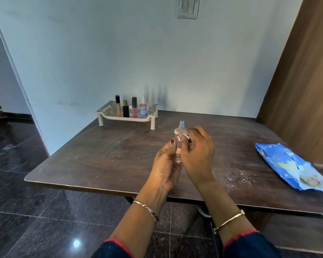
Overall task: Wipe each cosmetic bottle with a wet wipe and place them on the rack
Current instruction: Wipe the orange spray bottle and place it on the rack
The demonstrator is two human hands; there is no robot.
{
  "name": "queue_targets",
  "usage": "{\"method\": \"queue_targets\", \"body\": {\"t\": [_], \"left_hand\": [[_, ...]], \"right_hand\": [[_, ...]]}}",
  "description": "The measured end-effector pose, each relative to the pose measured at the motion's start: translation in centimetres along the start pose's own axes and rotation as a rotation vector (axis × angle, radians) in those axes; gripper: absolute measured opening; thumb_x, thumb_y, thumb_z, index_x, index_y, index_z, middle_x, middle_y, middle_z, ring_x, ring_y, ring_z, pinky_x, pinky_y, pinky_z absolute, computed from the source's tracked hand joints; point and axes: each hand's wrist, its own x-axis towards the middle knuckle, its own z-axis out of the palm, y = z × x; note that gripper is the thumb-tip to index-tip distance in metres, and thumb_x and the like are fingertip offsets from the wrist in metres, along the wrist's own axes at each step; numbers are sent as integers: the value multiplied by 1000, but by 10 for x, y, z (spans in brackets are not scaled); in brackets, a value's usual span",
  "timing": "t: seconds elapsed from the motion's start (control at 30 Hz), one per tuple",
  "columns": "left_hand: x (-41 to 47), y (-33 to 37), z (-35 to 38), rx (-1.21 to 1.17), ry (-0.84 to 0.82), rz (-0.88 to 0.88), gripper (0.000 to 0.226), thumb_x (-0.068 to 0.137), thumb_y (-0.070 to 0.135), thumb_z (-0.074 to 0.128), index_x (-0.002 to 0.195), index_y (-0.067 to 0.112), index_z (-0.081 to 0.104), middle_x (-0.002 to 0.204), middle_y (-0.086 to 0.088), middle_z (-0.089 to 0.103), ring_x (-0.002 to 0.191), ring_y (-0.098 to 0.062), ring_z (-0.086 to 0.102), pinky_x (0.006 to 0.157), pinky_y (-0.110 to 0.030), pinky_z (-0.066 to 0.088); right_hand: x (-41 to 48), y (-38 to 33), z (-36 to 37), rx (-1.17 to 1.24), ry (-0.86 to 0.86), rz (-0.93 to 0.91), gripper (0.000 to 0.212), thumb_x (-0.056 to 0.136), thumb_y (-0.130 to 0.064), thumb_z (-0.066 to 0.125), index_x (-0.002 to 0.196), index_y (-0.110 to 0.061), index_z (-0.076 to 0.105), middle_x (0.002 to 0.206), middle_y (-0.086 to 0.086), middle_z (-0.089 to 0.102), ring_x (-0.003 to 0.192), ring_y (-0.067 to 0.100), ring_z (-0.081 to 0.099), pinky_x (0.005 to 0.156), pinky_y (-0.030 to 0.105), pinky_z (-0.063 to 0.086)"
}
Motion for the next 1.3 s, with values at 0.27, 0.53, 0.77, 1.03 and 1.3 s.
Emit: {"method": "queue_targets", "body": {"t": [0.27, 0.53, 0.77, 1.03, 1.3], "left_hand": [[6, 9, -3, -46, 80, -80, 22, 83, 20, 59, 98, 4, 63, 80, -9, 58, 65, -14, 59, 61, -24, 54], [1, 6, -2, -62, 33, -91, 32, 92, 17, 52, 119, 2, 58, 103, -14, 65, 86, -21, 63, 74, -31, 54], [3, 8, 0, -178, 62, -125, 33, 89, 21, 54, 113, -2, 60, 100, -19, 64, 81, -23, 66, 71, -33, 58], [3, 1, -3, -194, 65, -155, 23, 82, 13, 61, 102, 3, 62, 88, -14, 61, 73, -18, 62, 66, -26, 56], [-2, -1, 1, -99, -33, -79, 29, 93, 10, 49, 117, 0, 61, 102, -13, 68, 88, -19, 66, 82, -29, 54]], "right_hand": [[-42, 7, -15, 87, -144, 11, 21, 83, -2, 62, 96, -16, 70, 94, -10, 61, 84, 0, 53, 74, 17, 46], [-3, 5, -11, 54, -137, 55, 27, 86, -5, 58, 99, -24, 71, 98, -10, 57, 87, 4, 52, 77, 11, 40], [-9, 6, -12, 89, -190, -7, 28, 86, -1, 57, 99, -20, 72, 103, -7, 61, 91, 7, 58, 79, 30, 51], [-38, 7, -21, -88, -240, -183, 32, 87, -17, 43, 98, -10, 71, 101, 3, 65, 84, 20, 62, 67, 34, 53], [-3, 12, -17, -192, -258, -141, 30, 89, -14, 43, 109, -9, 66, 109, 7, 60, 84, 26, 61, 67, 39, 54]]}}
